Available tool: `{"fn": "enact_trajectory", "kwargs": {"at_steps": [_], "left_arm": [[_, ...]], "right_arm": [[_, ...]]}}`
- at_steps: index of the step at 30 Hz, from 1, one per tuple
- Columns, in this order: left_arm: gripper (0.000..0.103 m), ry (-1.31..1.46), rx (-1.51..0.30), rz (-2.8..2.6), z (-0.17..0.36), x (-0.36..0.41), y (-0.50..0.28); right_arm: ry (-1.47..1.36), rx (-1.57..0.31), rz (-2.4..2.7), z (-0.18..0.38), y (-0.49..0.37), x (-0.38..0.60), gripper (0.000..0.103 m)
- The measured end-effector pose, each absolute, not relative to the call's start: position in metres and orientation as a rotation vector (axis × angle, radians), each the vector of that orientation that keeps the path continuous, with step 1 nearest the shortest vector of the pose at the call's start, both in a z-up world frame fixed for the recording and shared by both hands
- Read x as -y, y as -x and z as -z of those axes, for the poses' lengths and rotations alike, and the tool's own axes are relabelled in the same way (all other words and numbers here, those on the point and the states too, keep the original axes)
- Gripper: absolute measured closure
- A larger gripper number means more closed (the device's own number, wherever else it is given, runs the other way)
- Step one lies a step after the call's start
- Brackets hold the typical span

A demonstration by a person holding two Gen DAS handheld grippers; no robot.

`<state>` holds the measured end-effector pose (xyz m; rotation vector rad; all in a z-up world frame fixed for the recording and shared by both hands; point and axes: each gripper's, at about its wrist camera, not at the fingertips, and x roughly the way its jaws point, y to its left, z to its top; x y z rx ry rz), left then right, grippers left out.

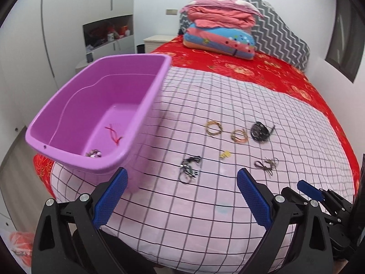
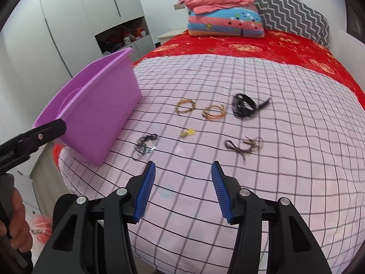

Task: Organize jewelry
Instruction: 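Move both open tools from the basin back over the remaining jewelry, then grasp the black cord necklace with the left tool while the right tool grasps the brown cord keychain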

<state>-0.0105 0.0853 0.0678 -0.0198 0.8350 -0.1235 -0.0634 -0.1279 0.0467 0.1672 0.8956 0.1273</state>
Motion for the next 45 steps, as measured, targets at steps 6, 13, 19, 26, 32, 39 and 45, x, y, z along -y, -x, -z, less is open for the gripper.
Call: {"fn": "enact_trajectory", "kwargs": {"at_steps": [6, 13, 19, 26, 32, 39, 45], "left_arm": [[0.008, -0.003, -0.872, 0.156, -0.051, -0.061, 0.009], [0.008, -0.025, -0.931, 0.166, -0.021, -0.041, -0.002], [0.008, -0.010, -0.977, 0.143, 0.009, -0.037, -0.019], [0.008, -0.009, -1.005, 0.101, 0.045, -0.038, -0.041], [0.008, 0.003, -1.022, 0.077, 0.068, -0.043, -0.061], [0.008, 0.016, -1.034, 0.061, 0.086, -0.047, -0.084], [0.008, 0.024, -1.031, 0.054, 0.098, -0.049, -0.098]], "right_arm": [[-0.200, -0.909, -0.071, -0.032, 0.072, 0.157, 0.054], [-0.237, -0.929, -0.035, -0.009, 0.067, 0.183, 0.052], [-0.253, -0.940, -0.011, 0.014, 0.057, 0.196, 0.052], [-0.285, -0.966, 0.009, 0.044, 0.035, 0.208, 0.052], [-0.284, -0.990, 0.005, 0.061, 0.012, 0.208, 0.047], [-0.239, -0.990, 0.034, 0.072, -0.014, 0.207, 0.038], [-0.209, -0.998, 0.055, 0.082, -0.031, 0.209, 0.036]]}}
